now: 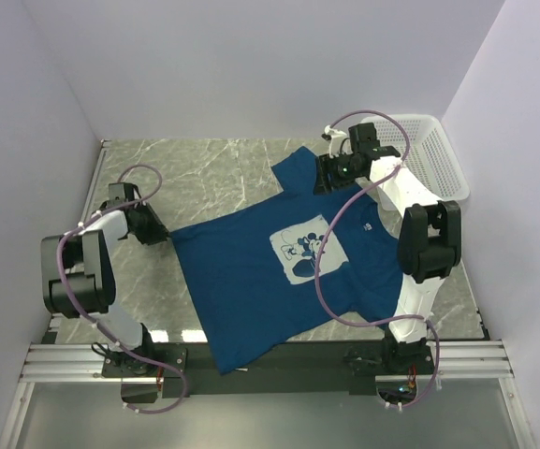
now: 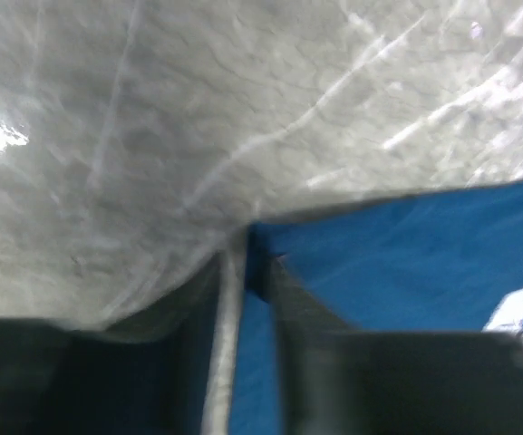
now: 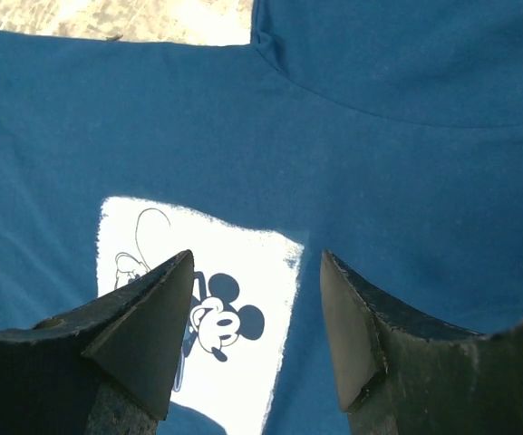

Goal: Fold and stack the t-shirts
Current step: Fold the tshirt

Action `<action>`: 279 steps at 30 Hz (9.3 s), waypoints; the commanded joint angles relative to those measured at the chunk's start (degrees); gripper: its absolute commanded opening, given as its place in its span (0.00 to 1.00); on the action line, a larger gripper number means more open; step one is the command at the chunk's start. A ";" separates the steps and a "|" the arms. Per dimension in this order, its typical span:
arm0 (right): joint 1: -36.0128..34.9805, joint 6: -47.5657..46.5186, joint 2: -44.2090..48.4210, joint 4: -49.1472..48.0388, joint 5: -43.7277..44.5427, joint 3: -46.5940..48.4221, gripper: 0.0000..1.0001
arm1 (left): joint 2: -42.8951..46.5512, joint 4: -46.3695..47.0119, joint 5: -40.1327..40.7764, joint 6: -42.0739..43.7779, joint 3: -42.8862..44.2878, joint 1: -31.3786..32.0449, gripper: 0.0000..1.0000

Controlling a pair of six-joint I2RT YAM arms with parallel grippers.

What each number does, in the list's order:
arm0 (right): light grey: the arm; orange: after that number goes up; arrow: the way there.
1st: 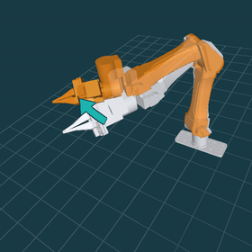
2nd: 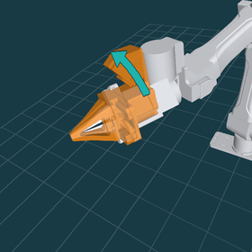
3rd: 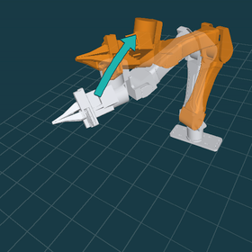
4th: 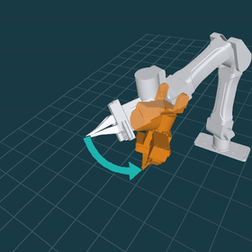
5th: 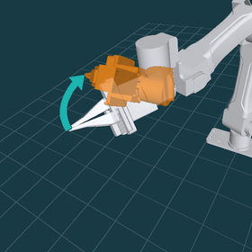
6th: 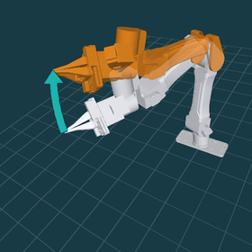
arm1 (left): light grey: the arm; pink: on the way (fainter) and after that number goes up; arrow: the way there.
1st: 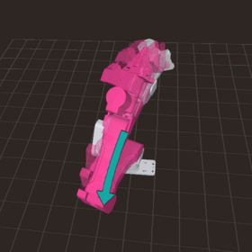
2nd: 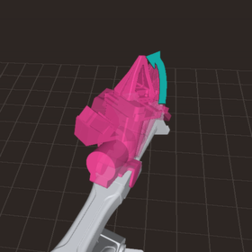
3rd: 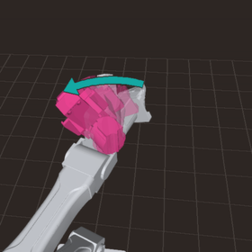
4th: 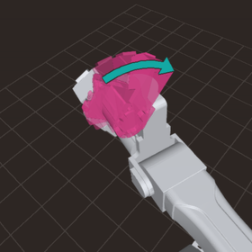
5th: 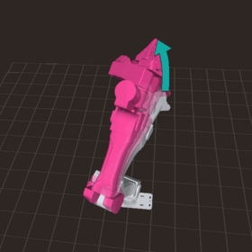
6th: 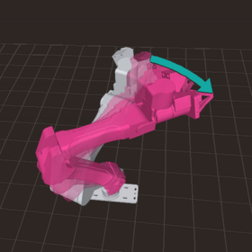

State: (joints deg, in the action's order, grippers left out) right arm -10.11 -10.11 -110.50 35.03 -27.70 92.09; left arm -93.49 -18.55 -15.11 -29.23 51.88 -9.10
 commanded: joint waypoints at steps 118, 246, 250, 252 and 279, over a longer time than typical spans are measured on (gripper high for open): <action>0.35 -0.88 -17.70 6.72 17.84 21.53 0.68 | 4.28 -0.88 -2.37 -0.12 1.13 2.95 0.01; 6.33 -2.64 29.17 -6.19 13.80 48.71 0.00 | 41.97 1.49 -0.89 -14.79 33.17 -2.59 0.01; 8.78 1.05 34.46 -6.28 13.47 57.13 0.00 | 44.71 -2.54 2.43 -14.36 43.46 -1.63 0.00; 12.55 3.07 37.54 -7.87 12.07 58.54 0.00 | 45.85 -2.47 3.68 -15.05 45.33 1.01 0.00; 15.12 8.25 38.87 -19.62 -6.12 8.57 0.00 | 45.34 15.28 3.86 -16.65 9.43 2.78 0.00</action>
State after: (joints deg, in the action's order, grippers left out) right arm 4.78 -5.10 -67.53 21.02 -25.61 110.13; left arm -45.43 -11.33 -12.10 -46.19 68.38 -6.37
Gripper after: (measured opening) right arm 0.010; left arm 0.013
